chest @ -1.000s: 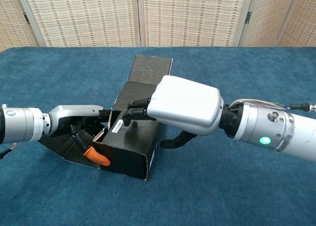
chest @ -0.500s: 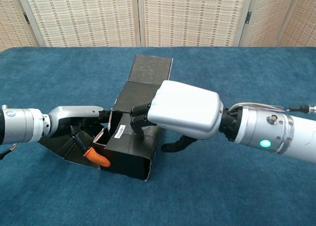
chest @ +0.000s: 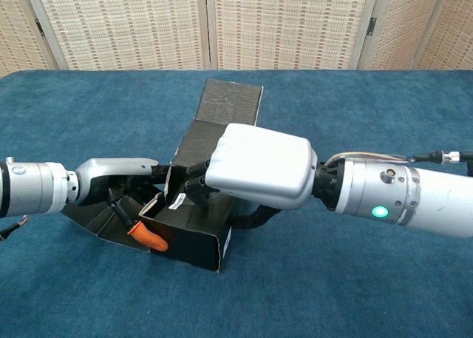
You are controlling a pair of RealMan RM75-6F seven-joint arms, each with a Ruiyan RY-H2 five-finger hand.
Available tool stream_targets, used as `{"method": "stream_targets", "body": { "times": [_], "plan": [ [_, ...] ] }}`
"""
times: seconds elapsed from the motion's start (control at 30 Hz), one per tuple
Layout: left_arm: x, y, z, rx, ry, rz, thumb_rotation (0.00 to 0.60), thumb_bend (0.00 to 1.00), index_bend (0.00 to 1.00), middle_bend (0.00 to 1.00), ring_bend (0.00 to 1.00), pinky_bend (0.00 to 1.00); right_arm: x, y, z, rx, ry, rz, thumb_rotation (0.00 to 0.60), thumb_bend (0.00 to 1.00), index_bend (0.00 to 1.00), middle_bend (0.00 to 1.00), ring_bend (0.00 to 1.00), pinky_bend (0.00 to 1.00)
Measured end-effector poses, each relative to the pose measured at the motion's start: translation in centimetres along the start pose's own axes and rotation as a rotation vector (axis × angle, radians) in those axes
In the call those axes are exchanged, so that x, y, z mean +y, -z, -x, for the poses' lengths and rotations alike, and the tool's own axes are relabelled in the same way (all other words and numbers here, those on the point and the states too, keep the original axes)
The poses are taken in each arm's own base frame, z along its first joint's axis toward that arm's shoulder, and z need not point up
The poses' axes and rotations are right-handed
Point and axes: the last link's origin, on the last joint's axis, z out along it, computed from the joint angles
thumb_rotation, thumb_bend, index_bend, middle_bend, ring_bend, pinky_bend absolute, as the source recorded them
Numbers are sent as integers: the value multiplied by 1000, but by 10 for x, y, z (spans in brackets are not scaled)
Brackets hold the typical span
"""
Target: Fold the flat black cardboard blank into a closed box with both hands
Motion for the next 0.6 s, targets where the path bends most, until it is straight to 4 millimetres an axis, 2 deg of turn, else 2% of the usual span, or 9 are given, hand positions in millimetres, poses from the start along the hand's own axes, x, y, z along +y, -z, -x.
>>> {"method": "stream_targets", "body": {
  "times": [0.1,0.17,0.27,0.6],
  "plan": [
    [1,-1,0,11,7,3,600,175,24,65,481,566,0,-2,-3,3,2,-4,600,140,470,469,768,1000],
    [0,-1,-1,23,11,4,600,173,103,147,507,577,2,-2,-3,-1,6,-2,600,140,470,471,768,1000],
    [-1,-2,-1,38,16,1,600,170,172,204,524,581,5,1,-3,-12,16,0,600,140,470,473,768,1000],
    [-1,-2,2,41,31,-8,600,173,219,250,533,582,4,4,-1,-46,23,-6,600,141,470,485,768,1000]
  ]
}}
